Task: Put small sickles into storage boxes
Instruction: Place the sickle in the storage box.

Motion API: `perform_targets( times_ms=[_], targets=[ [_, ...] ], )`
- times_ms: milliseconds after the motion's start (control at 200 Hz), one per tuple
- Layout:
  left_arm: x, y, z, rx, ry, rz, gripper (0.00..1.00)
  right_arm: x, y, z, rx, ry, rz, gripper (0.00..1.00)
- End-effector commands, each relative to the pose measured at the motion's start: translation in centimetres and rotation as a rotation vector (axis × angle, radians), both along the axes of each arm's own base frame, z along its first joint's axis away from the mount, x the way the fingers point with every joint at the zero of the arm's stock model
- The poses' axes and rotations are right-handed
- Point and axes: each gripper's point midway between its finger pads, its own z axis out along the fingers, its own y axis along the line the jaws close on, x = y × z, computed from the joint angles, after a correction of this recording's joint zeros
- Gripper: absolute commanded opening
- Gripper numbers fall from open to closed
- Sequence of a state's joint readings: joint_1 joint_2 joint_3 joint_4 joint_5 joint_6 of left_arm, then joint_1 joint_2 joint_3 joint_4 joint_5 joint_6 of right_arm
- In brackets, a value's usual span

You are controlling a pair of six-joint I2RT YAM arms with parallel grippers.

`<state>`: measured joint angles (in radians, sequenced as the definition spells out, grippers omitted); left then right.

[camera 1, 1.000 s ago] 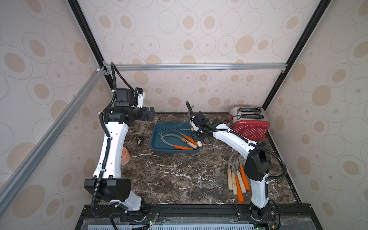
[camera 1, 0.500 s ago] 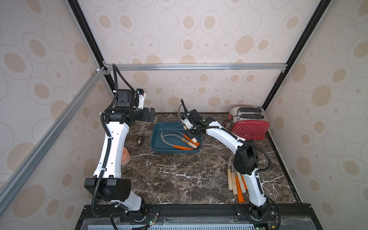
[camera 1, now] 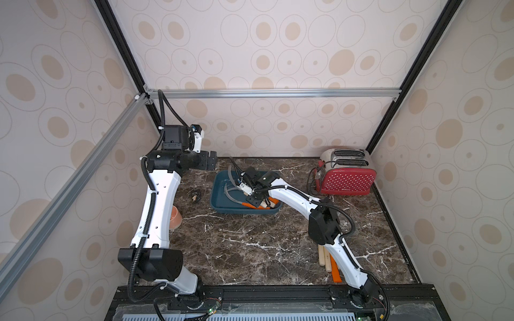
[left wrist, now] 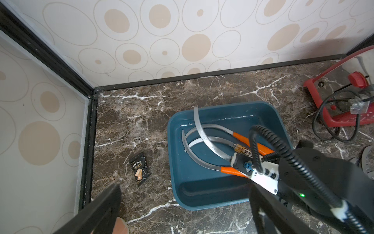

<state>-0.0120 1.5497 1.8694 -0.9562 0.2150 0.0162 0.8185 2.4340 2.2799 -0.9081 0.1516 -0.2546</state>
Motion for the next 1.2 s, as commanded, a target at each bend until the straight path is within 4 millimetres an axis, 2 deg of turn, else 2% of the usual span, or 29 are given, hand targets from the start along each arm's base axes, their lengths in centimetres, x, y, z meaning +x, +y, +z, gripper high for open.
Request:
perform_targets(
  times_ms=[0,250,451,591,611,706,1197],
  targets=[
    [-0.5,0.3,1.3,0.020,-0.038,-0.006,0.99,0.9,-0.3,1.1,-0.069,-0.079,0.037,0.00],
    [-0.4,0.2,1.0,0.015,-0.033,-0.007,0.99,1.9,-0.6,0.6,-0.174,-0.168,0.065,0.00],
    [-0.5,0.3,1.0,0.024,-0.036,-0.008,0.99,1.9,-0.6,-0.1,-0.258,-0.212,0.108,0.00],
    [-0.4,0.3,0.9,0.028,-0.034,-0.012,0.99,1.8,-0.5,0.2,-0.254,-0.224,0.119,0.00],
    [-0.4,0.3,0.9,0.028,-0.034,-0.013,0.99,1.4,-0.9,-0.7,-0.273,-0.206,0.126,0.00],
    [-0.4,0.2,0.9,0.026,-0.033,-0.014,0.99,1.3,-0.8,-0.6,-0.273,-0.208,0.138,0.00],
    [-0.4,0.2,0.9,0.020,-0.032,-0.012,0.99,1.8,-1.2,-1.0,-0.328,-0.228,0.167,0.02]
  ],
)
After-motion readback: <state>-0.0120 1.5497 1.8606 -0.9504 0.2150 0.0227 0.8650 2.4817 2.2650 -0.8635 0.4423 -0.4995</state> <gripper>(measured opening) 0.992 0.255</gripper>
